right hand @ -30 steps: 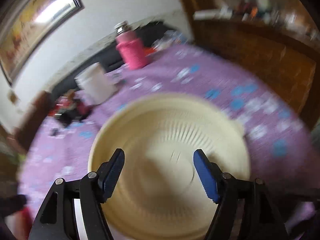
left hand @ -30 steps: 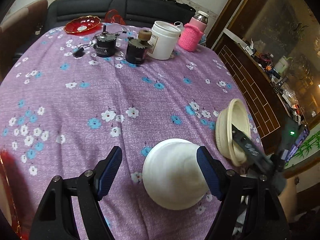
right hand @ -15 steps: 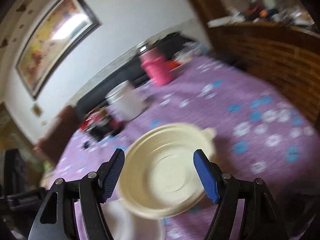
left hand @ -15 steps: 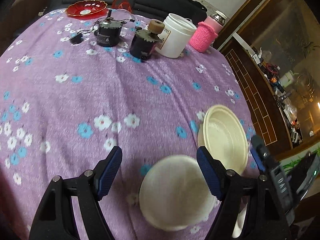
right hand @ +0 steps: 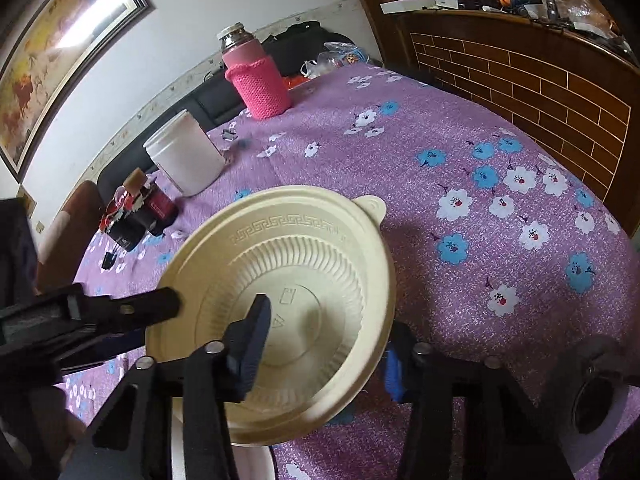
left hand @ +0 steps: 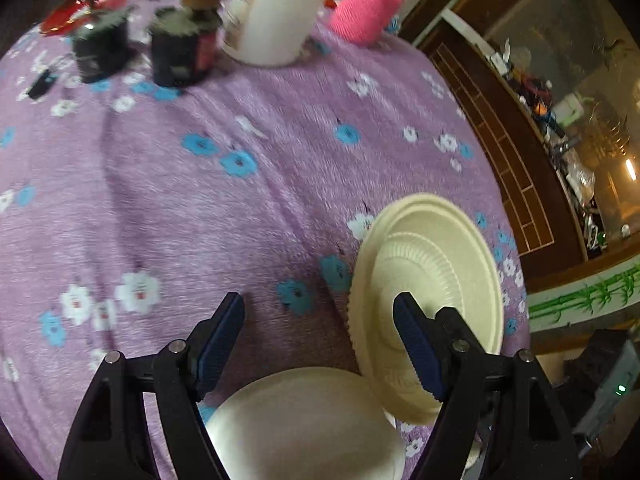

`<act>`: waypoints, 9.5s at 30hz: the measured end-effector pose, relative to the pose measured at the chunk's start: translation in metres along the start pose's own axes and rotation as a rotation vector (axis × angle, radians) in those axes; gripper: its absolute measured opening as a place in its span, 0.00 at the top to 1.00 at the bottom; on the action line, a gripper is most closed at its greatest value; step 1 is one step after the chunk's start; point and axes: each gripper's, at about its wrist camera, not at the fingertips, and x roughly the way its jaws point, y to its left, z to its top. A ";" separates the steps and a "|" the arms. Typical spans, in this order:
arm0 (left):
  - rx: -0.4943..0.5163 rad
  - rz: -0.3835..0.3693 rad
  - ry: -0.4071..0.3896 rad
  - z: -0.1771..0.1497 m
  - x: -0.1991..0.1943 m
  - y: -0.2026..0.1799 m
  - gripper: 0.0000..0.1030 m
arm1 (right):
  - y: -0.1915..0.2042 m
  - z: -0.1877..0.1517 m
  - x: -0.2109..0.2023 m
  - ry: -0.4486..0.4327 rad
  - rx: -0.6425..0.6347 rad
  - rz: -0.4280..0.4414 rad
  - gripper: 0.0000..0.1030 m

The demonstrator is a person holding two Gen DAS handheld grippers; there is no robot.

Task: Organize plates and bowls
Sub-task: 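Grip the beige bowl rim with the left tool while the right tool holds it, then carry the beige bowl with both tools over the plate stack, then lower the beige bowl into the white bowl and open both tools, then move both tools toward the upside-down white plastic bowl, then grip the white plastic bowl rim with the right tool and turn it upright, then grip the white bowl rim with the left tool while the right tool holds it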

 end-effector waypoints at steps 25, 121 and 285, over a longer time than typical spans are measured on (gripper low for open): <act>0.051 0.070 -0.149 -0.030 -0.061 -0.010 0.77 | 0.016 -0.007 -0.024 -0.043 -0.015 0.241 0.82; -0.478 0.483 -0.783 -0.275 -0.361 0.245 0.31 | 0.380 -0.216 -0.108 -0.060 -0.682 0.477 0.26; -0.111 0.358 -0.380 -0.157 -0.152 0.091 0.31 | 0.092 -0.069 -0.022 0.152 0.000 0.509 0.07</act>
